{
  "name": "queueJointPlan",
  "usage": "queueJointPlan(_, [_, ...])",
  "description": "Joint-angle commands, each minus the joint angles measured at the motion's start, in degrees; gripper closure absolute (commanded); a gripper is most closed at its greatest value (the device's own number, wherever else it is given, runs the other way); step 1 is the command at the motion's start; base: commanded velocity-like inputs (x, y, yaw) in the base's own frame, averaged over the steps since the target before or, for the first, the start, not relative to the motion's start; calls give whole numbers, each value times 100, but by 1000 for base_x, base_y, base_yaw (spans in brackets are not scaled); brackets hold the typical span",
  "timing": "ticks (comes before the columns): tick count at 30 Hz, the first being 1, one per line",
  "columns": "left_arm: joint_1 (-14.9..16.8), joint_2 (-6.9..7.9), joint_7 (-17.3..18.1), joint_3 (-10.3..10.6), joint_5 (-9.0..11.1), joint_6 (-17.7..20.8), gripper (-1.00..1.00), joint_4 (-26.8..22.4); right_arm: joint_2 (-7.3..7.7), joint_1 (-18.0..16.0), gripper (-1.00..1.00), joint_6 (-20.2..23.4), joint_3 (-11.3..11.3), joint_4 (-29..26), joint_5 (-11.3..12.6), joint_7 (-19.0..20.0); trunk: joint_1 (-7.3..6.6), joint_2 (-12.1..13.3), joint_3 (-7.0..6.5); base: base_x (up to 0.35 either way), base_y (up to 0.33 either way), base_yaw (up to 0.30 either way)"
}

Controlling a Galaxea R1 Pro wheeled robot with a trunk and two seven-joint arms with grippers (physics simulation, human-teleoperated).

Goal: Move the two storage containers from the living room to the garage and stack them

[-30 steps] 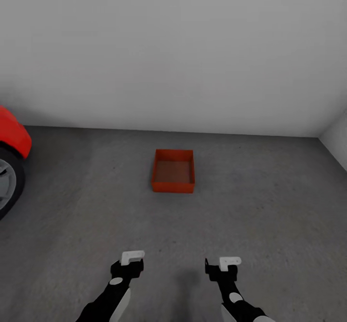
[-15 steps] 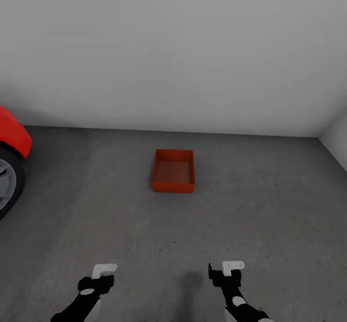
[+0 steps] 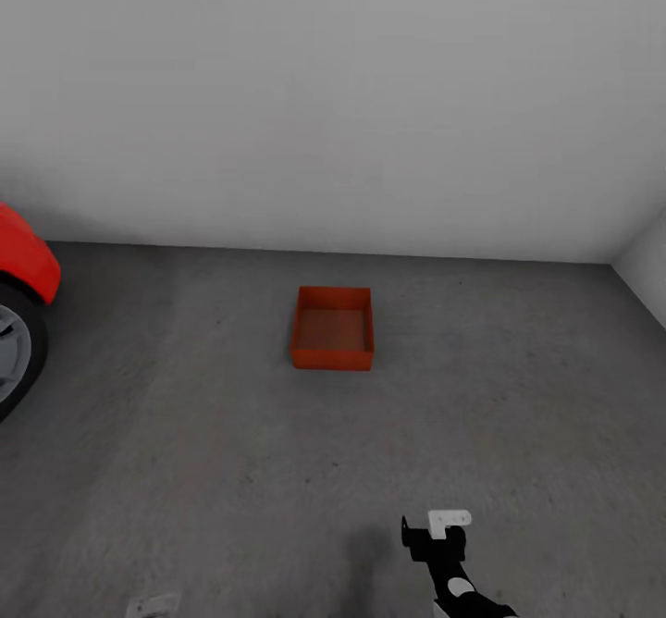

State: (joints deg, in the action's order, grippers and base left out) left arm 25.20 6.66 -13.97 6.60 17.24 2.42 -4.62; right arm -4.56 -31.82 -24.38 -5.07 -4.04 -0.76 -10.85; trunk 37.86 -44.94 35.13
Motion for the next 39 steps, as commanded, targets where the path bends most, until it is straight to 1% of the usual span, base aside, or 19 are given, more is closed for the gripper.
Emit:
queueJointPlan(1, [-1,2,-24,52,47,23,-100,42,-1,-3,-100,-6,-47,7,-9,-51,1,-4,4,0,0,0])
queueJointPlan(6, [-2,-20,-25,59,45,9,-100,319,-6,-7,-100,-4,-47,9,-12,-49,1,-4,4,0,0,0])
queueJointPlan(11, [-9,-35,-26,54,57,12,-100,425,-9,-7,-100,0,-48,15,-12,-47,1,-4,4,0,0,0])
queueJointPlan(33, [-32,-45,-27,52,57,15,-100,454,4,4,-100,6,-47,54,-20,-43,1,-4,4,0,0,0])
queueJointPlan(34, [-32,-44,-27,52,60,16,-100,454,31,8,-100,12,-47,106,-28,-44,1,-4,4,0,0,0])
queueJointPlan(35, [-32,-40,-27,52,63,18,-100,454,150,23,-100,22,-53,234,-46,-46,1,-4,4,0,0,0])
queueJointPlan(36, [-34,-39,-27,52,64,19,-100,454,225,31,-100,21,-57,299,-57,-46,1,-4,4,0,0,0])
queueJointPlan(37, [-37,-34,-27,52,66,18,-100,454,369,42,-100,25,-60,395,-74,-39,1,-4,4,0,0,0])
queueJointPlan(38, [-37,-32,-27,52,67,17,-100,454,431,46,-100,27,-61,427,-72,-36,1,-4,4,0,0,0])
queueJointPlan(39, [-47,-28,-27,52,67,13,-100,454,529,52,-100,39,-62,475,-66,-29,1,-4,4,0,0,0])
